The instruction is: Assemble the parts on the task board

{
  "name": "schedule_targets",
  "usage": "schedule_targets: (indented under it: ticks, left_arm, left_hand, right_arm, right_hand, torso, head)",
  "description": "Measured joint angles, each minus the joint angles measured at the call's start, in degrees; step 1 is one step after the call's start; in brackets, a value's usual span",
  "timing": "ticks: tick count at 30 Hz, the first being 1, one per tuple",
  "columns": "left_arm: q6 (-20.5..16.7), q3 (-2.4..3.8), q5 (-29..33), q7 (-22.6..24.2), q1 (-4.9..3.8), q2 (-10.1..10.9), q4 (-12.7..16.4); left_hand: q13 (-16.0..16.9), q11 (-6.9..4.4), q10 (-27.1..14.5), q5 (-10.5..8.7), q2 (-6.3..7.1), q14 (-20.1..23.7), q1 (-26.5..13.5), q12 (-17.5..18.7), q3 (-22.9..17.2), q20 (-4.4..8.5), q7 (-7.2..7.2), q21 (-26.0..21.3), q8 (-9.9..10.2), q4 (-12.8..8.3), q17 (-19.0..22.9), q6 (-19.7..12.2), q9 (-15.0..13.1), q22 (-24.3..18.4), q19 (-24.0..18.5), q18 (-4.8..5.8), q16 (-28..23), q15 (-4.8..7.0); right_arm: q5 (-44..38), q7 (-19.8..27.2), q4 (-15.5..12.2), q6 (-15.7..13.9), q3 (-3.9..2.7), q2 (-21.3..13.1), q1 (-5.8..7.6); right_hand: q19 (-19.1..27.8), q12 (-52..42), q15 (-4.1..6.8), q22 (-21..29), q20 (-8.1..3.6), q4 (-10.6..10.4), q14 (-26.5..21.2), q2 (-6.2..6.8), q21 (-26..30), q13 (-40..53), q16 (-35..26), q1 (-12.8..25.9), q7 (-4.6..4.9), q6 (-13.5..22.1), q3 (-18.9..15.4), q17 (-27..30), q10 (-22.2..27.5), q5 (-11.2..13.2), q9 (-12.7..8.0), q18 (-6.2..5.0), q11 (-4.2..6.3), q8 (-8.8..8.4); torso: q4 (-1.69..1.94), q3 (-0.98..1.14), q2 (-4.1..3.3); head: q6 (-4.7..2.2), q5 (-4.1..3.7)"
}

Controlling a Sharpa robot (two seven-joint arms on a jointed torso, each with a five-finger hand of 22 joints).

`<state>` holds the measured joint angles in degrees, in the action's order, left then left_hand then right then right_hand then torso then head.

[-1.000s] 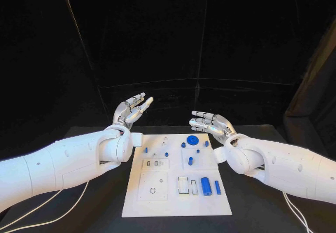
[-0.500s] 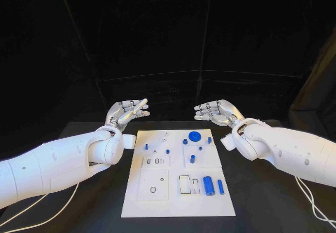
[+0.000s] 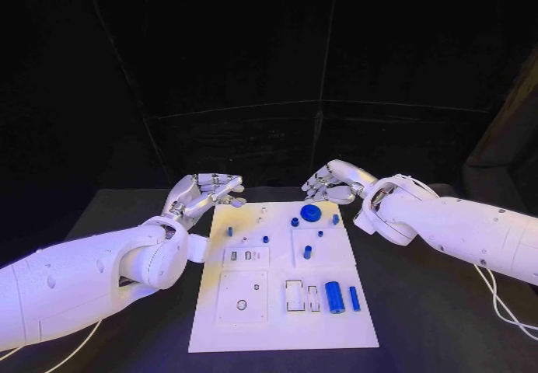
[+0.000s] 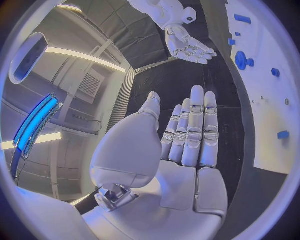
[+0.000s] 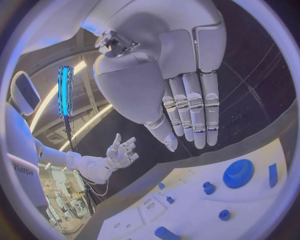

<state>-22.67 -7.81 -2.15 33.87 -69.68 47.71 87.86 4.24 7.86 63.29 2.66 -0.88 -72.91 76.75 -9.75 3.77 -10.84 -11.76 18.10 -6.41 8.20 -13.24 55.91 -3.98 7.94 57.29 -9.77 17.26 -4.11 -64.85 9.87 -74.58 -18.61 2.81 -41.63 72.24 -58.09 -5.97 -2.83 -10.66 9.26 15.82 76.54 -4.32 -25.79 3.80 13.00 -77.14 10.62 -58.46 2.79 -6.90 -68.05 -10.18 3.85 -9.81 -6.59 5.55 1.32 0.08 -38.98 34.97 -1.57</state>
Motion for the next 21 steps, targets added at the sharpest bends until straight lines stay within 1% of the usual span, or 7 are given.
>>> schedule_targets:
  ticks: [1,3,5,8,13,18,21]
  left_arm:
    - [0.14,-0.01,-0.27,-0.23,0.00,0.22,0.61]
    - [0.35,-0.01,-0.61,-0.56,0.00,0.47,1.14]
    - [0.59,-0.01,-0.91,-0.98,0.00,0.69,1.47]
    - [0.91,-0.03,-1.18,-1.48,0.02,0.83,1.71]
    - [1.56,-0.03,-1.52,-2.18,0.04,0.75,2.25]
    - [2.10,-0.04,-1.68,-2.60,0.08,0.59,2.75]
    - [2.36,-0.04,-1.76,-2.81,0.08,0.52,2.88]
  left_hand:
    - [0.00,-0.09,0.35,0.00,-0.09,0.00,0.09,0.00,0.06,0.01,0.20,0.00,0.04,-0.28,-0.23,0.21,0.01,-0.08,0.01,0.00,0.00,0.00]
    - [0.00,-0.20,0.83,0.00,-0.55,-0.20,0.56,0.00,-0.10,-0.01,0.20,0.00,0.13,-0.75,-0.62,0.63,0.01,-0.20,0.39,0.00,0.00,0.20]
    - [0.00,-0.59,1.22,0.00,-1.08,-0.64,1.69,0.00,-0.62,0.34,0.41,0.00,0.13,-1.56,-1.08,0.85,0.01,-0.27,0.75,0.00,0.37,0.41]
    - [0.00,-0.69,1.32,0.00,-1.93,-1.83,3.00,0.34,-1.93,0.72,0.60,0.00,0.41,-2.86,-2.30,1.03,0.11,-0.26,2.14,0.01,1.62,0.81]
    - [-0.09,-0.69,1.32,0.00,-1.93,-1.63,3.00,0.39,-2.32,0.74,0.60,-0.01,0.77,-3.58,-3.18,1.44,0.10,-0.33,2.16,0.01,1.72,0.61]
    - [-0.10,-0.69,1.32,0.00,-1.93,-1.51,3.00,0.66,-2.32,0.73,0.60,-0.01,0.80,-3.57,-3.45,1.44,0.13,-0.40,2.15,0.01,1.72,0.51]
    - [-0.14,-0.69,1.32,0.00,-1.93,-1.40,3.00,0.66,-2.54,0.73,0.60,-0.01,0.80,-3.79,-3.82,1.44,0.15,-0.42,2.16,0.01,2.04,0.62]
  right_arm:
    - [-2.73,-1.28,-0.21,0.40,0.00,0.16,0.09]
    - [-6.49,-3.06,-0.44,0.97,0.01,0.47,0.21]
    - [-10.45,-4.88,-0.54,1.58,0.01,0.91,0.32]
    - [-14.35,-6.70,-0.54,2.21,0.01,1.45,0.37]
    - [-19.24,-8.92,-0.41,3.07,0.01,2.28,0.45]
    - [-21.83,-10.16,-0.27,3.71,-0.01,2.88,0.46]
    - [-22.88,-10.76,-0.03,4.14,-0.01,3.21,0.48]
  right_hand:
    - [-2.61,0.10,1.21,-1.11,-1.29,0.01,3.89,0.34,-2.43,0.04,1.70,0.34,-0.49,-0.82,0.01,-1.00,-1.36,0.05,0.00,-0.01,0.70,0.00]
    - [-5.27,0.10,2.39,-2.48,-2.61,0.01,6.78,0.67,-5.20,0.11,3.94,0.67,-1.11,-1.43,0.01,-2.52,-2.79,0.05,0.00,0.00,1.51,-0.30]
    - [-6.44,0.33,2.95,-3.60,-3.43,0.17,7.33,0.77,-7.27,0.12,6.02,0.77,-1.34,-1.66,0.17,-4.18,-3.34,0.05,0.00,0.00,1.91,-0.49]
    - [-7.27,0.88,3.16,-5.45,-4.27,0.63,7.53,0.77,-10.41,0.11,10.44,0.77,-1.50,-1.83,0.70,-7.50,-3.93,-0.32,-0.01,0.00,2.09,-1.14]
    - [-7.36,2.22,3.25,-8.23,-4.35,0.34,7.63,1.44,-14.93,0.03,18.43,1.43,-1.50,-1.82,1.84,-13.25,-2.83,0.17,-0.08,0.00,1.89,-1.58]
    - [-7.67,2.22,3.23,-10.33,-4.04,0.37,7.60,2.22,-18.39,-0.13,25.69,2.21,-0.79,-1.11,2.51,-19.10,0.59,1.17,-0.08,0.00,1.21,-1.58]
    - [-7.65,2.22,2.69,-11.50,-4.02,0.29,7.52,2.34,-20.23,-0.13,31.02,2.34,-0.62,-0.83,3.02,-24.31,2.56,1.17,-0.08,0.00,0.84,-1.58]
  torso:
    - [0.07,-0.02,-0.27]
    - [0.23,-0.07,-0.85]
    - [0.38,-0.13,-1.33]
    - [0.58,-0.21,-2.00]
    - [0.86,-0.37,-2.85]
    - [1.00,-0.46,-3.38]
    - [1.09,-0.49,-3.63]
  head:
    - [-0.04,-0.16]
    - [-0.08,-0.48]
    - [-0.15,-0.70]
    - [-0.36,-1.07]
    - [-0.38,-1.23]
    - [-0.27,-1.12]
    - [-0.32,-1.11]
